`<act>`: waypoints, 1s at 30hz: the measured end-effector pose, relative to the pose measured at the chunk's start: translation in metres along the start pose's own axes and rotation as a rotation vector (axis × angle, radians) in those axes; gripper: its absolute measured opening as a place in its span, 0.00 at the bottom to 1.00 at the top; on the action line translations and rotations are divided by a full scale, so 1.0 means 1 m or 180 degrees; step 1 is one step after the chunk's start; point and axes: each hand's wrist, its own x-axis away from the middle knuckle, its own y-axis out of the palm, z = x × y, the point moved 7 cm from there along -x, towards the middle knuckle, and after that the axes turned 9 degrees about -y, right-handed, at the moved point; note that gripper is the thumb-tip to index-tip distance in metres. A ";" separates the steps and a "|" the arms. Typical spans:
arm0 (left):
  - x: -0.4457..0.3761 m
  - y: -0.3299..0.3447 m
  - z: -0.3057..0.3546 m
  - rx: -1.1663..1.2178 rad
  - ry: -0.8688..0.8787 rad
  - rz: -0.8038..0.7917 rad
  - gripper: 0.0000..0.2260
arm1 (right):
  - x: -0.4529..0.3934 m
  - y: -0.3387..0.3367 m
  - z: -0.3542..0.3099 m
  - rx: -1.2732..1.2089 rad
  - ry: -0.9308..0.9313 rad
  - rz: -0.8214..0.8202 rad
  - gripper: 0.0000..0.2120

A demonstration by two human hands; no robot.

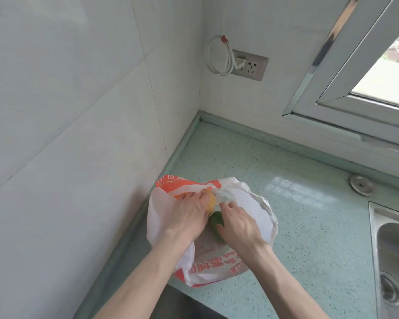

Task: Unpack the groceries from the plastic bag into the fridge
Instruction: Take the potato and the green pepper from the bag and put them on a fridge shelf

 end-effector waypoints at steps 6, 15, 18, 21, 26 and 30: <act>-0.006 0.016 -0.002 -0.0303 -0.0018 -0.0131 0.25 | -0.007 0.014 0.004 0.0226 0.0048 -0.0249 0.16; -0.010 0.016 0.008 -0.0211 -0.0100 0.0038 0.13 | -0.004 0.027 0.005 0.0124 0.0231 -0.0093 0.20; -0.010 0.016 0.013 -0.0322 -0.0083 0.0152 0.17 | 0.000 0.023 0.003 0.0088 0.0232 -0.0107 0.15; -0.008 0.019 0.018 -0.0441 -0.0003 0.0167 0.17 | 0.009 0.013 0.004 0.0041 0.0208 -0.0085 0.11; -0.003 0.029 0.020 -0.0294 -0.0005 -0.0088 0.11 | 0.028 -0.009 0.004 0.0148 0.0240 -0.0047 0.18; 0.007 0.025 0.029 -0.0572 0.0086 -0.0226 0.18 | 0.036 -0.019 -0.003 0.0070 0.0227 -0.0061 0.09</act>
